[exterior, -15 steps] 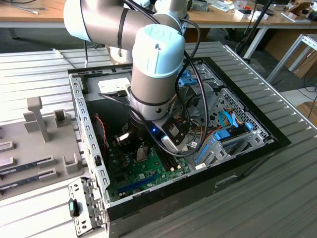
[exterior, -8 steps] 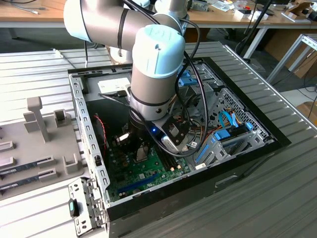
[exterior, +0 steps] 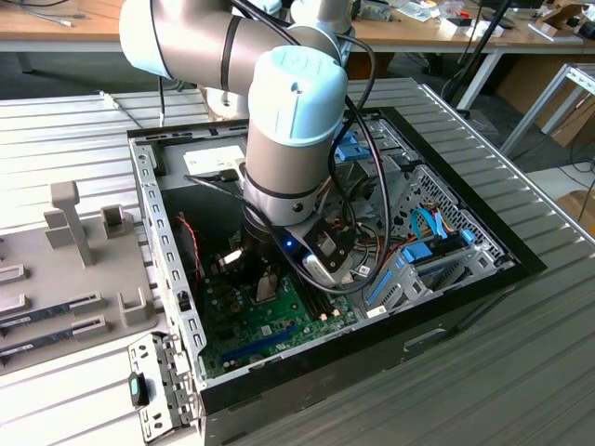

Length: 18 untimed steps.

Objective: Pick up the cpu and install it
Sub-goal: 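Place the cpu into insertion slot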

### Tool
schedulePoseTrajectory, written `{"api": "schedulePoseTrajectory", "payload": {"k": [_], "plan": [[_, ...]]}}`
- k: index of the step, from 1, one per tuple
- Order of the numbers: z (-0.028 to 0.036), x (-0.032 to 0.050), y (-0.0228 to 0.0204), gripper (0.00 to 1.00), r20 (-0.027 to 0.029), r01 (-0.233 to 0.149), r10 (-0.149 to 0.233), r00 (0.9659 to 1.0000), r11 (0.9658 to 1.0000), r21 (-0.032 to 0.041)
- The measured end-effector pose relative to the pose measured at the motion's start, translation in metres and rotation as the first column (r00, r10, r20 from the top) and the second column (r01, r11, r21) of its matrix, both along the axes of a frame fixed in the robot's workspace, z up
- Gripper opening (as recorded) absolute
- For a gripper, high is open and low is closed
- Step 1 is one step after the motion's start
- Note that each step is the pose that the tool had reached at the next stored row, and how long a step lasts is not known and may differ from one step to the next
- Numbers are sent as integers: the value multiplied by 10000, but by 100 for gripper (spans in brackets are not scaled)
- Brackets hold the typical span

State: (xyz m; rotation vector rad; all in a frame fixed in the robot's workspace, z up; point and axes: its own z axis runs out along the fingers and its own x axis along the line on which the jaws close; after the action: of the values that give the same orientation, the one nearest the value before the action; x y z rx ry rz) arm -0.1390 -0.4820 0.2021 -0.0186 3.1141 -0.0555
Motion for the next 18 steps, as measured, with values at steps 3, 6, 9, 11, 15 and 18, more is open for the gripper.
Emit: {"api": "schedulePoseTrajectory", "payload": {"k": [3,6,9,11,15,18], "plan": [[0,0,0,39,0,0,0,10000,10000,0],[40,-1,0,39,1,0,0,10000,10000,2],[43,-12,-4,39,2,0,0,10000,10000,17],[39,-24,-18,39,2,0,0,10000,10000,21],[26,-26,-21,39,2,5,-5,10000,9999,112],[22,-27,-22,39,3,6,-6,10000,9999,147]]}}
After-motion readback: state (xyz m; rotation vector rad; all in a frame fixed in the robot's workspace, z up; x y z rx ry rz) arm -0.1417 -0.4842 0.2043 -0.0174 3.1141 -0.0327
